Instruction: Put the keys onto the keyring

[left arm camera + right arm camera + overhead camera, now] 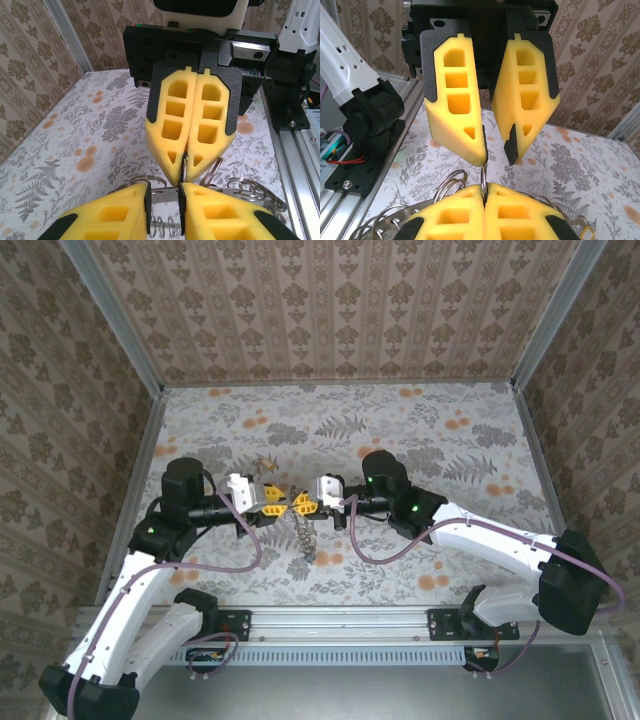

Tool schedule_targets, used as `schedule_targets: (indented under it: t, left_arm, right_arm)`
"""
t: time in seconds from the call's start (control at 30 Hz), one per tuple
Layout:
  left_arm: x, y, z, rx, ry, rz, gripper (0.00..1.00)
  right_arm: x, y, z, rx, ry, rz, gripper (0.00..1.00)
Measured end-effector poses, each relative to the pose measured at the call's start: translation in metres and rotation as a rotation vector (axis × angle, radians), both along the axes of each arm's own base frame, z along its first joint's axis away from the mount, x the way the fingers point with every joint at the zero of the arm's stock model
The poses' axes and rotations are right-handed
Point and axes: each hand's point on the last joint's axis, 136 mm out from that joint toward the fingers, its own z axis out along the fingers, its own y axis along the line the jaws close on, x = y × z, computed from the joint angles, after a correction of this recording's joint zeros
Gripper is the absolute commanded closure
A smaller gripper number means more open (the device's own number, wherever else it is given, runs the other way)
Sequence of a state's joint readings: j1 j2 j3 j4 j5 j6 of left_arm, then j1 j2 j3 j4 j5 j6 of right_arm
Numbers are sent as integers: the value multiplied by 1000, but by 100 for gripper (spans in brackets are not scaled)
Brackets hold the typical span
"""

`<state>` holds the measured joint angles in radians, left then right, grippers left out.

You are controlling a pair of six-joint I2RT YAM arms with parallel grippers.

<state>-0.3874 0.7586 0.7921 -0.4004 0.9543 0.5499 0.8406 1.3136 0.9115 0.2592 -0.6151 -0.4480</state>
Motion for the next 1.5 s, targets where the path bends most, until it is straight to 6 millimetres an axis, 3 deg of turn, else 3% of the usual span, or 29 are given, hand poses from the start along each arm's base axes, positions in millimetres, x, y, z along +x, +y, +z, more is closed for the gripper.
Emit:
schedule_targets:
  t: [0.17, 0.6, 1.0, 1.07, 1.2, 1.5]
  left_arm:
    - [-2, -2, -4, 7, 16, -20, 80]
    - [-14, -4, -12, 26, 24, -86, 74]
    - [-10, -5, -13, 34, 47, -79, 93]
    - [-10, -5, -13, 34, 52, -79, 91]
    - [-10, -6, -11, 25, 73, -82, 70]
    - [-6, 0, 1, -7, 88, -67, 68]
  right_arm:
    - [0, -1, -3, -10, 8, -1, 100]
    - [-4, 0, -3, -11, 13, 15, 100]
    - [-5, 0, -1, -6, 13, 28, 100]
    - [-4, 0, -1, -6, 13, 26, 100]
    - [-5, 0, -1, -4, 12, 29, 100]
    - [-9, 2, -1, -4, 11, 38, 100]
